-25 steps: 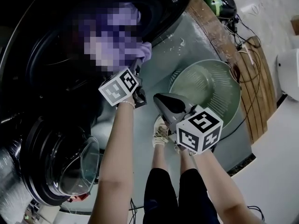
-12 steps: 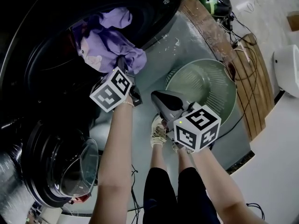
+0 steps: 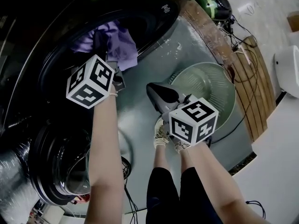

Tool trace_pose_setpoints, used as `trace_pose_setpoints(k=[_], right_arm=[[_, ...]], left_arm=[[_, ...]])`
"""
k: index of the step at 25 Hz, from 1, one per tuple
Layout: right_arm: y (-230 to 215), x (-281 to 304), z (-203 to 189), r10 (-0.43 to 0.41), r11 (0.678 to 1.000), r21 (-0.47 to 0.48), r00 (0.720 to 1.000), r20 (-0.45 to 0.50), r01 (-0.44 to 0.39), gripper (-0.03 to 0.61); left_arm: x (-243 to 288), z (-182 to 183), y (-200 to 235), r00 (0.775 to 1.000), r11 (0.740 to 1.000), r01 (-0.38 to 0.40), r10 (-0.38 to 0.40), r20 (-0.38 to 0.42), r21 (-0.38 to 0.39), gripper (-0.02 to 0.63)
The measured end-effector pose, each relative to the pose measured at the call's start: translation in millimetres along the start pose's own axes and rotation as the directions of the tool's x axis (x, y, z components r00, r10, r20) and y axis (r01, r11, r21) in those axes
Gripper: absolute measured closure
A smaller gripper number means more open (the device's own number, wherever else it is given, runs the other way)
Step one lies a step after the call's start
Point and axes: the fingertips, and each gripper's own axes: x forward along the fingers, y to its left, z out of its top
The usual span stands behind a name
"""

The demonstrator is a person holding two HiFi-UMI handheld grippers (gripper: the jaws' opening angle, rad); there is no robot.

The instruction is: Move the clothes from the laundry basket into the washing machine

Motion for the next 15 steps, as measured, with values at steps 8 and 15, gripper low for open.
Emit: trace_pose_setpoints(k=[8,15], right_arm=[[-4.9,8.7,7.1,-0.001,1.0,0.019,1.0,0.008,0.0,0.554],[-5.0,10.0,6.9,-0.002,1.0,0.025,1.0,-0.009,0.002,0.554]], left_arm=[[32.5,-42.8,11.8,0.977,0.999,-0.05,0.045,-0.208,-0.02,0.348],[0.1,-87.6,29.7,0.941,0.993,-0.116,0.107,-0.32,-0.011,0.216]])
